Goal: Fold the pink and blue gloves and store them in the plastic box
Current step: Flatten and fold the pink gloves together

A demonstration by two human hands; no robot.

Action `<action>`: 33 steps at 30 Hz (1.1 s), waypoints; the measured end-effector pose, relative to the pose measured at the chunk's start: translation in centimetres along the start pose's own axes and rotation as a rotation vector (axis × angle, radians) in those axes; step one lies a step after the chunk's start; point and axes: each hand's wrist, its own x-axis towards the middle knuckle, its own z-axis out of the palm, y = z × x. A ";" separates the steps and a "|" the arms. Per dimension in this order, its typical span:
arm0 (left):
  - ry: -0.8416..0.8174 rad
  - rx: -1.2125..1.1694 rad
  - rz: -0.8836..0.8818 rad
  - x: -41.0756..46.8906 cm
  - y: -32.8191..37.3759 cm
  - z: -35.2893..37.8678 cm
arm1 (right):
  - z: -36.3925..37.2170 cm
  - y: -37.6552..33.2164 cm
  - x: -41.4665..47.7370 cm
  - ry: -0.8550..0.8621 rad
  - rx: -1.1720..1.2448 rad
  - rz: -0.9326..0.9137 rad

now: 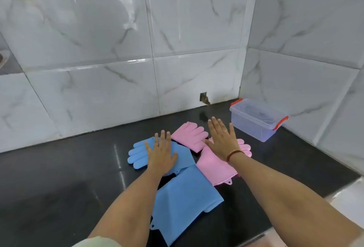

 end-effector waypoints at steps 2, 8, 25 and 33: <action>-0.102 -0.110 -0.200 -0.4 0.9 0.3 | 0.6 -0.2 -0.3 -0.053 0.057 0.129; -0.255 -0.251 -0.513 0.1 3.1 1.1 | 3.5 -0.8 -0.6 -0.250 0.335 0.586; -0.193 -0.167 -0.311 5.2 0.6 3.9 | 6.5 -3.9 4.7 -0.201 0.280 0.414; -0.272 -0.161 -0.179 8.2 -2.3 3.9 | 5.8 -3.0 7.3 -0.220 0.437 0.359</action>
